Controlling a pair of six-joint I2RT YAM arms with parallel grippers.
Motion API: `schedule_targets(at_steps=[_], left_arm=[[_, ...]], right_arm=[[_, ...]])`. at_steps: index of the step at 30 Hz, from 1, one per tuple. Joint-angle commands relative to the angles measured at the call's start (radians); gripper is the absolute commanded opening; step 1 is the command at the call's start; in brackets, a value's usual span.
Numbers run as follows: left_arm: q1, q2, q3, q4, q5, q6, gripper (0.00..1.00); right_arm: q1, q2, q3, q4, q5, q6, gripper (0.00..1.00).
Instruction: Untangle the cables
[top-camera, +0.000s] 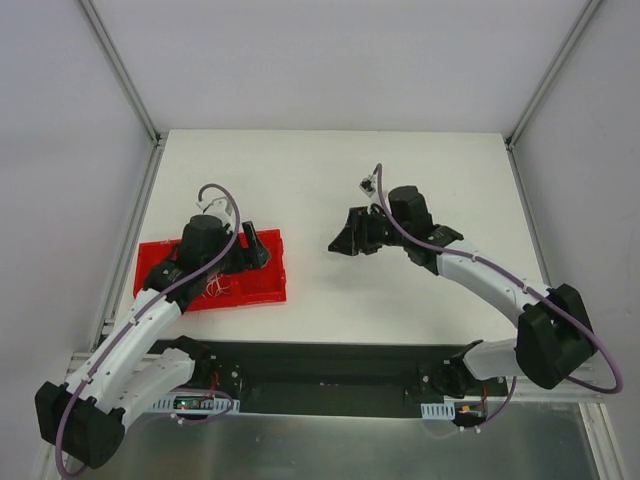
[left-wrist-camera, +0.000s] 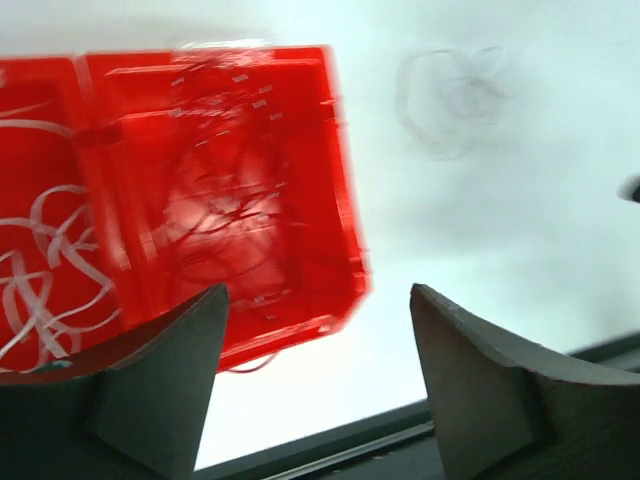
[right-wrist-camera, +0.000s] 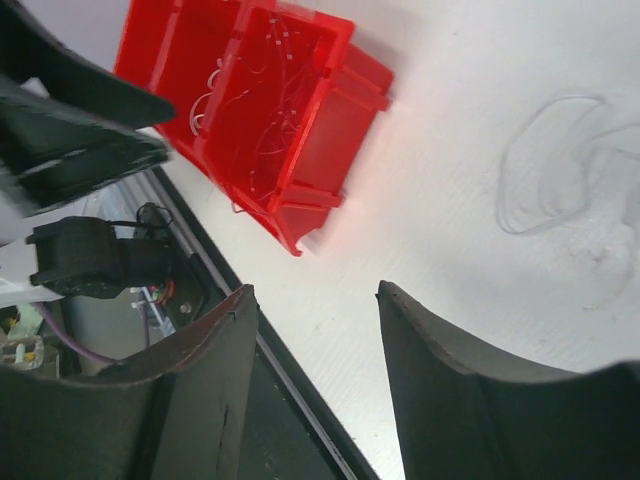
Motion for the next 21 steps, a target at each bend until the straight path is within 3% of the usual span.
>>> schedule_targets(at_steps=[1, 4, 9, 12, 14, 17, 21], left_arm=[[0.01, 0.007, 0.083, 0.148, 0.268, 0.104, 0.85], [-0.02, 0.139, 0.145, 0.225, 0.379, 0.084, 0.86], [-0.144, 0.482, 0.324, 0.266, 0.344, 0.119, 0.73], [-0.174, 0.702, 0.444, 0.27, 0.327, 0.064, 0.65], [-0.184, 0.808, 0.501, 0.27, 0.232, 0.035, 0.61], [-0.184, 0.914, 0.536, 0.271, 0.128, -0.043, 0.63], [-0.184, 1.017, 0.571, 0.296, 0.158, -0.088, 0.58]], right_arm=[[-0.063, -0.07, -0.047, -0.061, 0.059, -0.052, 0.54], [-0.123, -0.135, -0.103, -0.106, 0.084, -0.053, 0.54], [-0.178, -0.297, -0.209, -0.187, 0.172, -0.07, 0.54], [-0.198, -0.403, -0.263, -0.218, 0.203, -0.063, 0.54], [-0.206, -0.464, -0.29, -0.241, 0.214, -0.063, 0.54], [-0.214, -0.537, -0.314, -0.286, 0.223, -0.072, 0.54], [-0.218, -0.575, -0.337, -0.304, 0.223, -0.081, 0.55]])
